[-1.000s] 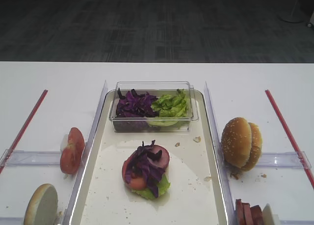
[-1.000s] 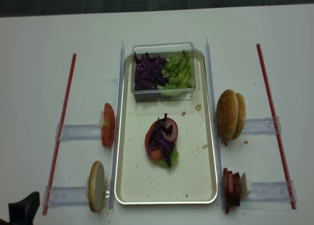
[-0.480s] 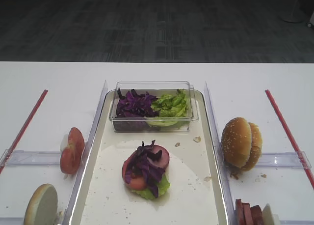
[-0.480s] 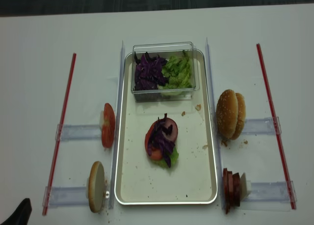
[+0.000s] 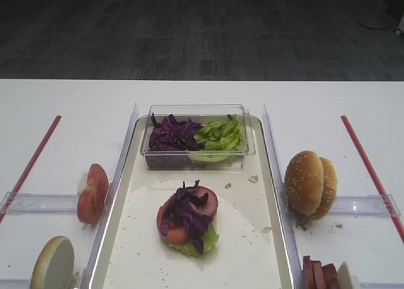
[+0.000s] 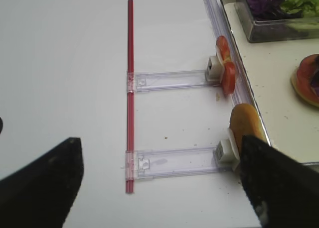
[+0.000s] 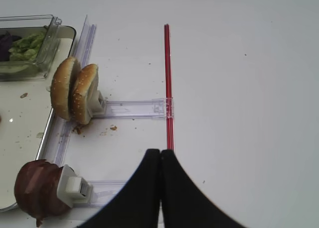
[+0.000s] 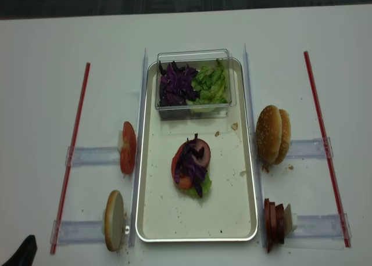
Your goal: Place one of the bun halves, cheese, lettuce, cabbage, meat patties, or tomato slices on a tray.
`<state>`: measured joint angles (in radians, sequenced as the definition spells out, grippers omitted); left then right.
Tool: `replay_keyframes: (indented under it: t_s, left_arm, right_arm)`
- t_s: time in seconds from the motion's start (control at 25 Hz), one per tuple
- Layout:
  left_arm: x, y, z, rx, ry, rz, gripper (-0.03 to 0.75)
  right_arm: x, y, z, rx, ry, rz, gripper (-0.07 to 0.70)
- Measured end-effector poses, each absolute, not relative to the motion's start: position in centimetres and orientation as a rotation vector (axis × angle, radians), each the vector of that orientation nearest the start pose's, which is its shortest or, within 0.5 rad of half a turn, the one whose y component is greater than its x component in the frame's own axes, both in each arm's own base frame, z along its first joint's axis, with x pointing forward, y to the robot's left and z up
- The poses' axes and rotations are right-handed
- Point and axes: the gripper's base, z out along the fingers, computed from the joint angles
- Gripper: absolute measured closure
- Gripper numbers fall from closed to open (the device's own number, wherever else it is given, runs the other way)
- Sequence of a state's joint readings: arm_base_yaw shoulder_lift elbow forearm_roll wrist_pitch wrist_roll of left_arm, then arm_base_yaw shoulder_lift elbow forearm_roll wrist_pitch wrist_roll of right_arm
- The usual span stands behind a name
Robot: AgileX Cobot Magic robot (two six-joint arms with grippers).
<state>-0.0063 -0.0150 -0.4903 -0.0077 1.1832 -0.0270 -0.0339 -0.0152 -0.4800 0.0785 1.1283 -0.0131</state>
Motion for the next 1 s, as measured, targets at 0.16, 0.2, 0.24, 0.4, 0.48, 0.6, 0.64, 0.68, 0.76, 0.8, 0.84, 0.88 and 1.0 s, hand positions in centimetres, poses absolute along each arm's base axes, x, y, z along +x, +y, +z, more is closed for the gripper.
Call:
replay_keyframes:
  t_s: [0.16, 0.2, 0.24, 0.4, 0.48, 0.6, 0.64, 0.68, 0.76, 0.8, 0.84, 0.88, 1.0]
  left_arm:
    - [-1.17, -0.06, 26.49, -0.021, 2.161, -0.029, 0.130]
    - [-1.17, -0.06, 26.49, -0.021, 2.161, -0.029, 0.130]
    - [-1.17, -0.06, 26.49, -0.021, 2.161, -0.029, 0.130]
    - [-1.17, -0.06, 26.49, -0.021, 2.161, -0.029, 0.130]
    - [-1.17, -0.06, 26.49, -0.021, 2.161, -0.029, 0.130]
    - [-1.17, -0.06, 26.49, -0.021, 2.161, -0.029, 0.130]
    - [-1.17, -0.06, 26.49, -0.021, 2.161, -0.029, 0.130]
    - [-1.17, -0.06, 26.49, -0.021, 2.161, -0.029, 0.130]
    - [-1.17, -0.06, 26.49, -0.021, 2.161, -0.029, 0.130]
    - [-1.17, -0.06, 26.49, -0.021, 2.161, -0.029, 0.130]
    - [-1.17, -0.06, 26.49, -0.021, 2.161, -0.029, 0.130]
    - [-1.17, -0.06, 26.49, -0.021, 2.161, -0.029, 0.130]
    - [-1.17, -0.06, 26.49, -0.021, 2.161, -0.029, 0.130]
  right_arm:
    - [-0.78, 0.67, 26.65, 0.015, 2.115, 0.067, 0.595]
    - [-0.78, 0.67, 26.65, 0.015, 2.115, 0.067, 0.595]
    - [-0.78, 0.67, 26.65, 0.015, 2.115, 0.067, 0.595]
    - [-0.78, 0.67, 26.65, 0.015, 2.115, 0.067, 0.595]
    - [-0.78, 0.67, 26.65, 0.015, 2.115, 0.067, 0.595]
    - [-0.78, 0.67, 26.65, 0.015, 2.115, 0.067, 0.595]
    - [-0.78, 0.67, 26.65, 0.015, 2.115, 0.067, 0.595]
    - [-0.78, 0.67, 26.65, 0.015, 2.115, 0.067, 0.595]
    - [-0.78, 0.67, 26.65, 0.015, 2.115, 0.067, 0.595]
    - [-0.78, 0.67, 26.65, 0.015, 2.115, 0.067, 0.595]
    - [-0.78, 0.67, 26.65, 0.015, 2.115, 0.067, 0.595]
    - [-0.78, 0.67, 26.65, 0.015, 2.115, 0.067, 0.595]
    - [-0.78, 0.67, 26.65, 0.015, 2.115, 0.067, 0.595]
